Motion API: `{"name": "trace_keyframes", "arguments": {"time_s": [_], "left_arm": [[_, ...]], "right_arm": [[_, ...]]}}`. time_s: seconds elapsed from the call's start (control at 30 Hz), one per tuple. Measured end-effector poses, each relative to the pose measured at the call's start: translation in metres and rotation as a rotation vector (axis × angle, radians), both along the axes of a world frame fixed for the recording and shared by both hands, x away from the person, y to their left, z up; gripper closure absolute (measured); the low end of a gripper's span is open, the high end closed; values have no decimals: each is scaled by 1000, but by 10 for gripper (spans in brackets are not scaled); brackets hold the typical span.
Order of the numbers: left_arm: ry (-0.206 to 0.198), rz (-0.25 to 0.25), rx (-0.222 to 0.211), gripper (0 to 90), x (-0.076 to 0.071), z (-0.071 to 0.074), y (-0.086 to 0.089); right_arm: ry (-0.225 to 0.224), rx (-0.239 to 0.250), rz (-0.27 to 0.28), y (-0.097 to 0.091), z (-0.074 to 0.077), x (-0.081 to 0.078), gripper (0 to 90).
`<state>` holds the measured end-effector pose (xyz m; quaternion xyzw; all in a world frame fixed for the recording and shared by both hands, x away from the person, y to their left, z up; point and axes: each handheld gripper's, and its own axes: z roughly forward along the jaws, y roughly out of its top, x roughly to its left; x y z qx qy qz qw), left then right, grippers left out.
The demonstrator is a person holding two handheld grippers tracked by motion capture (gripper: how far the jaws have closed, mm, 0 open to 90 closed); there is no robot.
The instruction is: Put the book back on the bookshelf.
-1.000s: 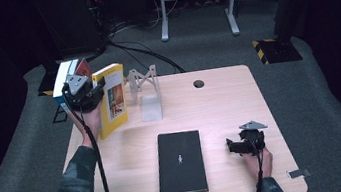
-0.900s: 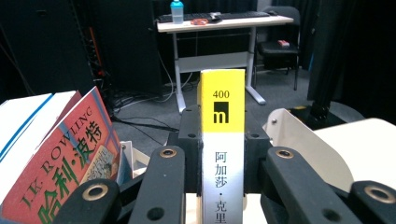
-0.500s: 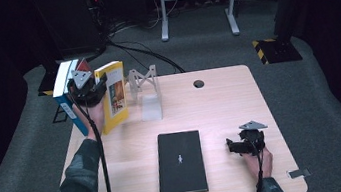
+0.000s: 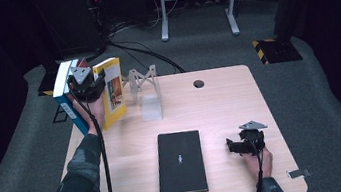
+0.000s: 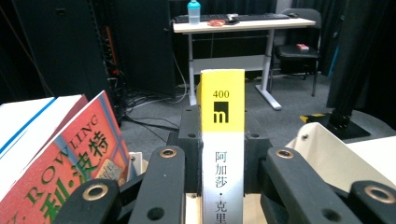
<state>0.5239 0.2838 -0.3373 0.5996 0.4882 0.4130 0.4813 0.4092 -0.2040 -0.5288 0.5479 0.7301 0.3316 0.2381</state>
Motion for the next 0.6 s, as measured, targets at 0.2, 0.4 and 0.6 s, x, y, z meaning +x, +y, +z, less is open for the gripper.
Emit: {"name": "trace_keyframes", "arguments": {"time_s": [0.2, 0.4, 0.6], "left_arm": [[-3, 20, -23, 759, 7, -8, 1], [-12, 33, -21, 759, 13, -14, -2], [-19, 36, -21, 759, 19, -21, -4]], "right_arm": [[1, 0, 5, 0, 0, 0, 125], [0, 0, 7, 0, 0, 0, 128], [0, -5, 10, -1, 0, 0, 129]]}}
